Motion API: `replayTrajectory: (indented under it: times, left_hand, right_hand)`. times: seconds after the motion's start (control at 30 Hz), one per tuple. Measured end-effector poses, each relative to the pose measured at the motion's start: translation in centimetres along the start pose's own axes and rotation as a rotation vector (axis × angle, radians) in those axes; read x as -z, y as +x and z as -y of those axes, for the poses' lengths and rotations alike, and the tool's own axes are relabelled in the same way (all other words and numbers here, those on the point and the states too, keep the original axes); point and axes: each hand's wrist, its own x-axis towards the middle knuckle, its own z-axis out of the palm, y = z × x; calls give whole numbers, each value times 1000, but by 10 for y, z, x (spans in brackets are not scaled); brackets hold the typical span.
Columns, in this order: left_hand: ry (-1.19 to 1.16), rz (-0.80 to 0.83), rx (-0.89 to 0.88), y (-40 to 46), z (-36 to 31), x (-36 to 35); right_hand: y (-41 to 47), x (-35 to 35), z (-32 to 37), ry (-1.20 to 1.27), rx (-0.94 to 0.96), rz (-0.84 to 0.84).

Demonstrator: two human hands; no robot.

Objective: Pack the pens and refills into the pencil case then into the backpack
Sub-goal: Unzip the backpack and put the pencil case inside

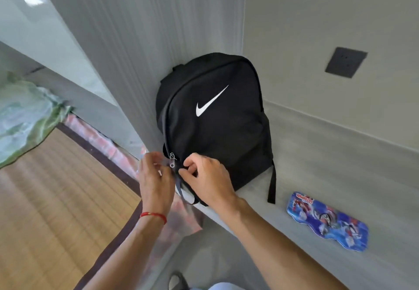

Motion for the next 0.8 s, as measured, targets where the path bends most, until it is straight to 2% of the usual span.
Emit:
replayTrajectory:
  times: [0.17, 0.4, 0.53, 0.63, 0.7, 0.8]
  left_hand:
    - [-47, 218, -107, 38, 24, 13]
    - [-155, 438, -283, 76, 27, 17]
    - [-140, 455, -386, 89, 21, 15]
    - [-175, 451, -426, 94, 8, 13]
    - [-185, 441, -421, 97, -2, 9]
    - [-185, 436, -384, 101, -9, 5]
  right_hand:
    - [27, -46, 36, -222, -106, -107]
    - [24, -72, 45, -526, -256, -376]
    - [24, -67, 38, -536, -201, -494]
    - [23, -60, 27, -637, -101, -602]
    - [24, -49, 22, -736, -20, -598]
    - [27, -34, 17, -716, 70, -428]
